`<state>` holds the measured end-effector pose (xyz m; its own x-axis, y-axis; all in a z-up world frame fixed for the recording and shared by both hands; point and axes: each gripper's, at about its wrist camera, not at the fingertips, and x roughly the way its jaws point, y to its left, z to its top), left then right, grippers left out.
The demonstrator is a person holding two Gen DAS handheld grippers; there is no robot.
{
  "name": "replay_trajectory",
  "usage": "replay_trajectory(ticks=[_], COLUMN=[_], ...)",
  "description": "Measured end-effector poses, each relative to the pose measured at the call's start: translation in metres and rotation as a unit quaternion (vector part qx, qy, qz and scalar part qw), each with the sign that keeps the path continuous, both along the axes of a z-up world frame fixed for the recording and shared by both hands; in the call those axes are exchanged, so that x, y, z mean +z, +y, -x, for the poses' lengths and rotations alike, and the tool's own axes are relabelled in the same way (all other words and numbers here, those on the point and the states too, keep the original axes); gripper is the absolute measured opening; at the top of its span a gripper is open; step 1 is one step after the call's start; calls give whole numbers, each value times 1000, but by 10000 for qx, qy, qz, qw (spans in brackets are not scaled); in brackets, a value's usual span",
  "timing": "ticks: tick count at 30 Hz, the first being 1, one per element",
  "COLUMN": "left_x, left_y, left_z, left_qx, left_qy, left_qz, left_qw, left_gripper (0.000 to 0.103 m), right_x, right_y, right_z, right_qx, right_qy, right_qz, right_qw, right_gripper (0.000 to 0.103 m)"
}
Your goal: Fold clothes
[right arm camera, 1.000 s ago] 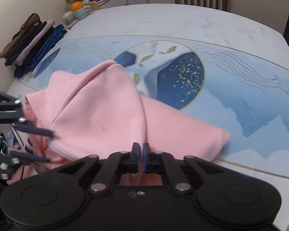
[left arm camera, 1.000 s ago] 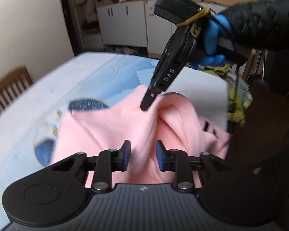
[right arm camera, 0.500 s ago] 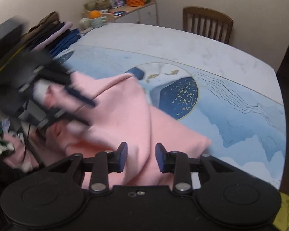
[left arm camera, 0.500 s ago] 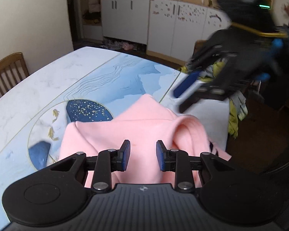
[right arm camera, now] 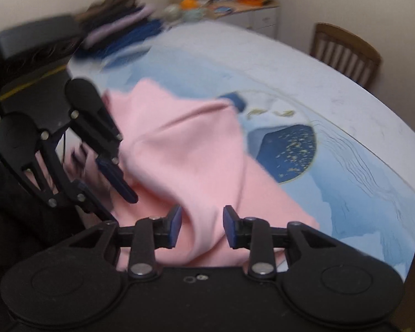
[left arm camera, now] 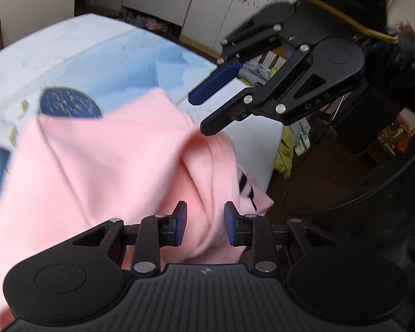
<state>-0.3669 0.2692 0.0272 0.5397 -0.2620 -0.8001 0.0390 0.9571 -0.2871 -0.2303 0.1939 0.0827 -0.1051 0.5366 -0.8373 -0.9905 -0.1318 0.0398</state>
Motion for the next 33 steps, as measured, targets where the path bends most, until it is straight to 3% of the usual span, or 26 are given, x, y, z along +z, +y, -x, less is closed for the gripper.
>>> replay_trajectory(ticks=[2, 5, 9, 12, 21, 25, 33], left_x=[-10, -15, -11, -14, -24, -27, -16], left_y=[-3, 3, 7, 6, 12, 15, 11], left_z=[0, 1, 1, -6, -14, -18, -20], left_qx=[219, 801, 1227, 1433, 2021, 2269, 2326], left_qy=[-30, -275, -672, -735, -1267, -1502, -2086], left_qz=[41, 212, 207, 91, 584, 802, 1088], left_qw=[9997, 9962, 9900, 9869, 9694, 9589, 9437], left_gripper=[27, 27, 27, 27, 29, 29, 29], right_x=[-6, -6, -12, -20, -36, -34, -14], right_y=[2, 5, 8, 11, 6, 2, -11], right_z=[10, 2, -18, -32, -42, -54, -84], right_qx=[179, -66, -453, -701, -636, -724, -438], right_qy=[-229, -2, 435, 720, 1037, 1176, 1636], right_qz=[123, 143, 174, 193, 266, 239, 143], right_qw=[9995, 9999, 9979, 9947, 9922, 9901, 9855], right_gripper=[103, 103, 103, 103, 103, 103, 103])
